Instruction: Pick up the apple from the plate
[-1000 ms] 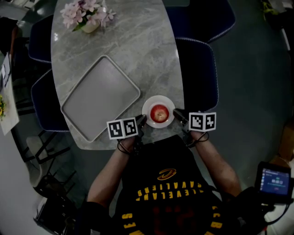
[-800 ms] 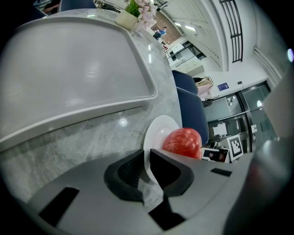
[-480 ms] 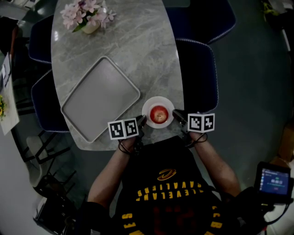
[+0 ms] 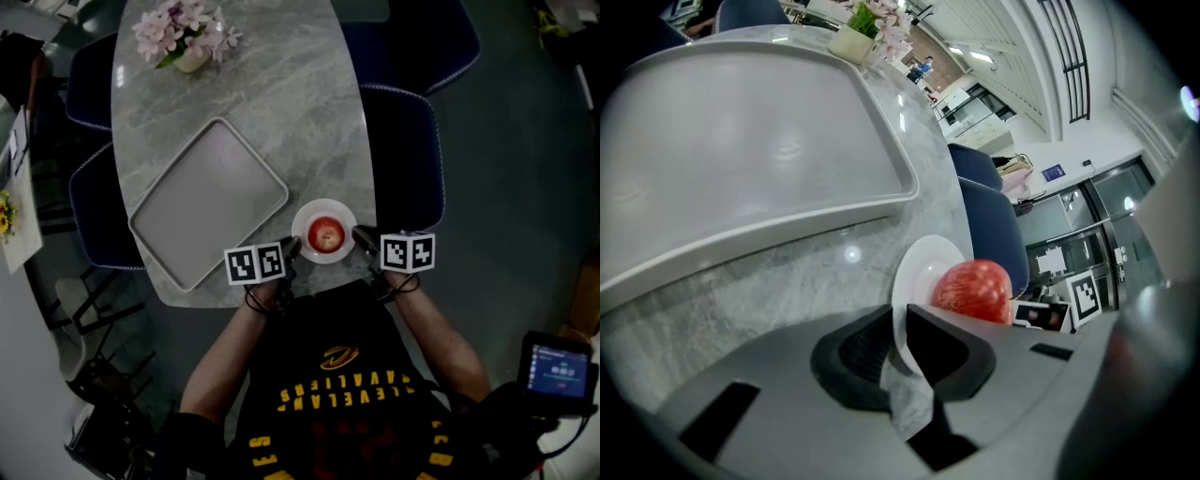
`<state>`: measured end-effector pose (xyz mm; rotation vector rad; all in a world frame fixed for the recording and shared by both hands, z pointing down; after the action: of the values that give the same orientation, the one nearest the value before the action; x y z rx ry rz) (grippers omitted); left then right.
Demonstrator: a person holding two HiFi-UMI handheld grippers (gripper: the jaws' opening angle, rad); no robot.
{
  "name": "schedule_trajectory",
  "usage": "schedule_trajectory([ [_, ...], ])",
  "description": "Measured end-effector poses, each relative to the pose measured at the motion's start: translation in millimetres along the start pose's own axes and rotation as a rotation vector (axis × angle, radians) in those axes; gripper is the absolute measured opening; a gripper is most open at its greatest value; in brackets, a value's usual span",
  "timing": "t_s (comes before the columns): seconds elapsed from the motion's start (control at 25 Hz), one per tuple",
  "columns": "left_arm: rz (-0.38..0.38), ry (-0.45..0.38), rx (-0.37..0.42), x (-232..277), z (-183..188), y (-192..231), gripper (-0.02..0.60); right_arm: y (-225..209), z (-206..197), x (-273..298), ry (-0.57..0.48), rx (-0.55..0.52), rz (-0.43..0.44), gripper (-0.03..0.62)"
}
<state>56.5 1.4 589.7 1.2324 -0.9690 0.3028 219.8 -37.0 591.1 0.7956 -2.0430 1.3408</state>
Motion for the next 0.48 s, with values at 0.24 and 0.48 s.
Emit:
schedule_trajectory([
  [0.24, 0.035, -0.037, 0.011, -1, 3, 0, 0.043, -3, 3, 1, -0.001, -0.069, -0.038, 0.04],
  [0.48, 0.02, -0.088, -0.012, -11, 5, 4, 0.043, -13, 8, -11, -0.031, -0.141, -0.119, 0.04],
])
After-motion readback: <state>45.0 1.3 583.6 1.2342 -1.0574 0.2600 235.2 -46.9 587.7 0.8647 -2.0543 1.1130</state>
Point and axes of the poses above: the fingertips, and each gripper's own axes: x forward along the fingers, y to its left, z out of its top, the point moved 2 cm from there along -x, backward along the fingers, and after that the axes turned 10 degrees about -x, right-handed, at the moved point
